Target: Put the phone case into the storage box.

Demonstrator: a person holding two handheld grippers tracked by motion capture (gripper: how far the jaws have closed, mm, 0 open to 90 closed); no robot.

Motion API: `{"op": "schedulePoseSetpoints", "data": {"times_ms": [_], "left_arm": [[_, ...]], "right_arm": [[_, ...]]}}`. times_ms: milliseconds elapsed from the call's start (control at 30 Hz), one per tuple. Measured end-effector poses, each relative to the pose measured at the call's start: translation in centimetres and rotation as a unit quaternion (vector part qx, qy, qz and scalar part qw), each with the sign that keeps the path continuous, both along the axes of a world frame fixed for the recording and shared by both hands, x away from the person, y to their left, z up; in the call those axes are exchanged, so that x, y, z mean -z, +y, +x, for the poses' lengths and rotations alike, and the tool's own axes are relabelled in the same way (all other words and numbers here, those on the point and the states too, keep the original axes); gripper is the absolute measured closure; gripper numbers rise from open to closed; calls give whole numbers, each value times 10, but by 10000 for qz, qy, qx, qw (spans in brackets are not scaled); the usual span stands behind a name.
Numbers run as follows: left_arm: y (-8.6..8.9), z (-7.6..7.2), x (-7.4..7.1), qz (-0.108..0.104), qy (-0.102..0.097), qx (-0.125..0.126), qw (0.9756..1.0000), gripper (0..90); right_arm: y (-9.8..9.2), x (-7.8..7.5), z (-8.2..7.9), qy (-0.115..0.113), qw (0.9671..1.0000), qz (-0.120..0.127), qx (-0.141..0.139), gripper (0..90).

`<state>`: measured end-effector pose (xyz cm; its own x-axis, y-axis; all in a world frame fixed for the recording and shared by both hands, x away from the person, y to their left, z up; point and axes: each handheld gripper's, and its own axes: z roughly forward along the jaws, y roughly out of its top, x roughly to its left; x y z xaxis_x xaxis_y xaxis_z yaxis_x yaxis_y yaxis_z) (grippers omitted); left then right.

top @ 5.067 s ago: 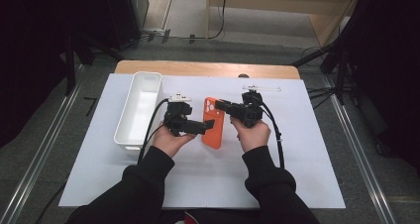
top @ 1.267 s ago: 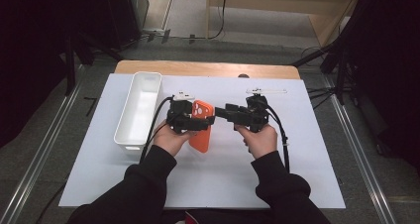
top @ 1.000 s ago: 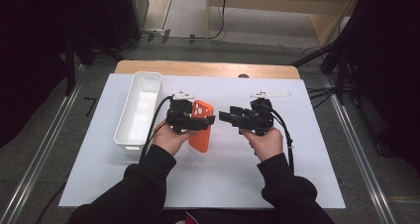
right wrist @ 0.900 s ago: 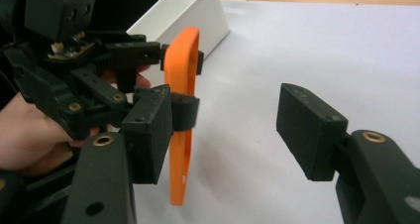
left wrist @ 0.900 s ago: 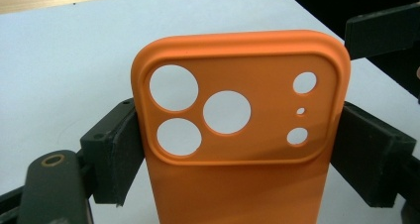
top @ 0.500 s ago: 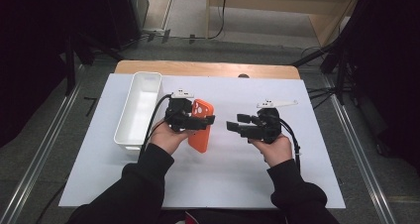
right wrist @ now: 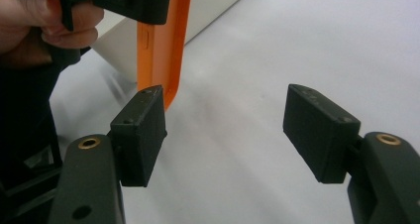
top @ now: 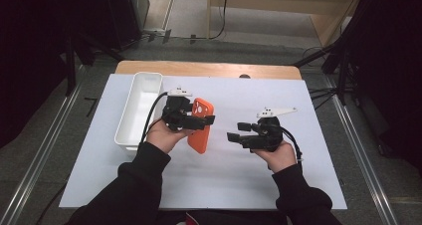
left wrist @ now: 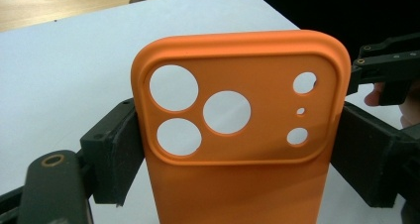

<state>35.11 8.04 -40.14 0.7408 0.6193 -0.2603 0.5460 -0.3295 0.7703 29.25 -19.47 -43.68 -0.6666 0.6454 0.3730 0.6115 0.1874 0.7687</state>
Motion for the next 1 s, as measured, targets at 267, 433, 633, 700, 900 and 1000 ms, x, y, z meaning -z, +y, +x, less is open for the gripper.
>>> {"op": "schedulePoseSetpoints", "data": {"times_ms": [267, 433, 633, 700, 900, 1000], "left_arm": [[0, -2, -2, -34, -11, 124, 9999, 153], [1, -3, -2, -57, -33, 203, 9998, 153], [3, -3, -3, -57, -38, 218, 9997, 154], [3, -3, -3, -50, -37, 236, 9997, 154], [6, -4, -5, -81, -38, 303, 9995, 153], [8, -4, -7, -84, -38, 307, 9995, 153]], "right_arm": [[-9, 10, -11, -96, 9998, -120, -158, 284], [-11, 16, -19, -64, 9993, -338, -158, 284], [-15, 21, -28, -103, 9991, -355, -224, 278], [-16, 22, -30, -110, 9991, -346, -226, 275], [-20, 29, -39, -112, 9986, -450, -260, 268], [-24, 32, -43, -217, 9981, -499, -291, 268]]}}
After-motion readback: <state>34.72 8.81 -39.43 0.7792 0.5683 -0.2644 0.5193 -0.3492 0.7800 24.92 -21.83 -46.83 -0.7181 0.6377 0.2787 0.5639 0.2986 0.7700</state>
